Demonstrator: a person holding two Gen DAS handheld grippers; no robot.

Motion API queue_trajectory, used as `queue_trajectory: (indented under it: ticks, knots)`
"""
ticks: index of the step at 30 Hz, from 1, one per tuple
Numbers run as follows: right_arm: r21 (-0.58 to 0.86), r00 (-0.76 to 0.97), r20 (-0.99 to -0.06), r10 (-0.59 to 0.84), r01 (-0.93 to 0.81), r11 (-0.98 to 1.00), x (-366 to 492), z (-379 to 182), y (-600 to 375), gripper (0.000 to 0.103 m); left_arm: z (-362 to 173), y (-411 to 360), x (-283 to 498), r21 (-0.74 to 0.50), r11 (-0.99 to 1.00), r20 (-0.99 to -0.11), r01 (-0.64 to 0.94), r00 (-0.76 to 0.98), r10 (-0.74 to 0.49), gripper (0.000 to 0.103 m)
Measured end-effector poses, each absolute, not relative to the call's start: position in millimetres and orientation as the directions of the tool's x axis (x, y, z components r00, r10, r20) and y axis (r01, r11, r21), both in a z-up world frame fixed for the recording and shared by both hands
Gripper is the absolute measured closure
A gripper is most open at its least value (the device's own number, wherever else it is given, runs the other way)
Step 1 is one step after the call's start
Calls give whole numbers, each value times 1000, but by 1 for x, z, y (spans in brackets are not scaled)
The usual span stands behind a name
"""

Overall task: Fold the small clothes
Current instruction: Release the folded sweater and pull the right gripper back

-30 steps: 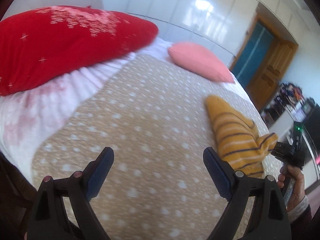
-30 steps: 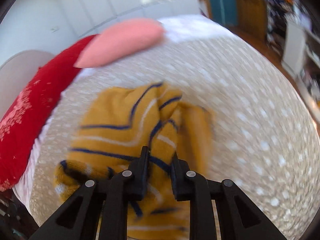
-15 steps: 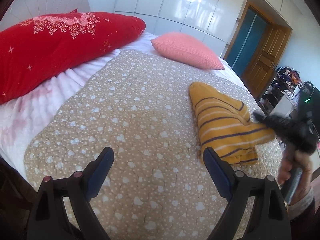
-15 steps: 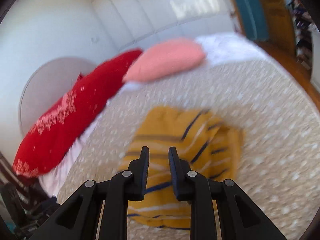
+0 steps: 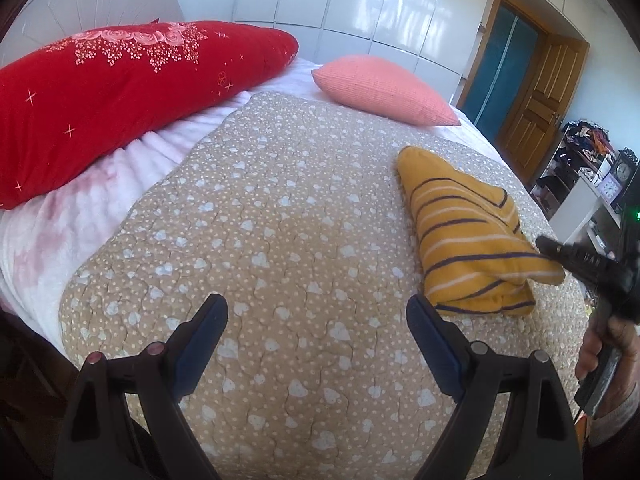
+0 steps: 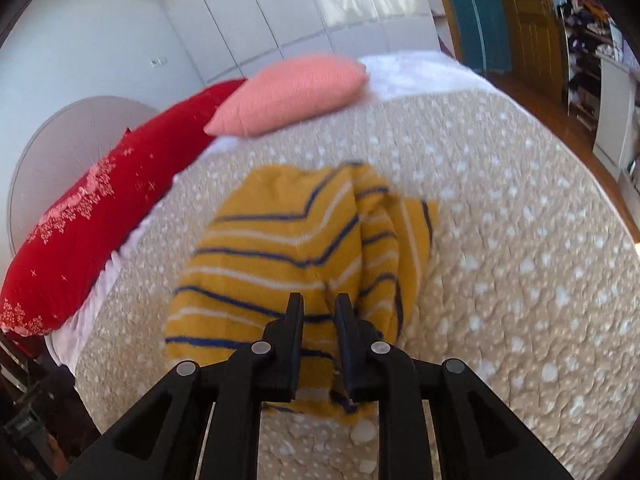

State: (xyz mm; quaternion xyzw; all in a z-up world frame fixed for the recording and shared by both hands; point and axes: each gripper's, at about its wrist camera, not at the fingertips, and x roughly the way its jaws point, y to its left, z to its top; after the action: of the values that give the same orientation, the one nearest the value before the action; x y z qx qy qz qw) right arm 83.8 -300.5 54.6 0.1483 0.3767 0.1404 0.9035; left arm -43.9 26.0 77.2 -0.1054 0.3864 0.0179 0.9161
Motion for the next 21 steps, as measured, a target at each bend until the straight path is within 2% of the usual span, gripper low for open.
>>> queue_trajectory:
  ticks: [7, 11, 16, 21]
  knots:
    - [341, 644, -683, 344, -136, 930, 56, 33, -282, 77, 96, 29, -62, -124, 982, -669, -140, 743, 21, 13]
    - [339, 649, -687, 327, -112, 934, 25, 29, -292, 72, 103, 36, -69, -139, 976, -664, -166, 747, 32, 13]
    - [200, 667, -713, 217, -102, 974, -13, 34, -283, 56, 104, 38, -85, -144, 972, -659, -186, 750, 46, 13]
    - [161, 667, -721, 188, -103, 982, -42, 32, -275, 50, 104, 39, -101, -71, 974, -648, -217, 752, 120, 12]
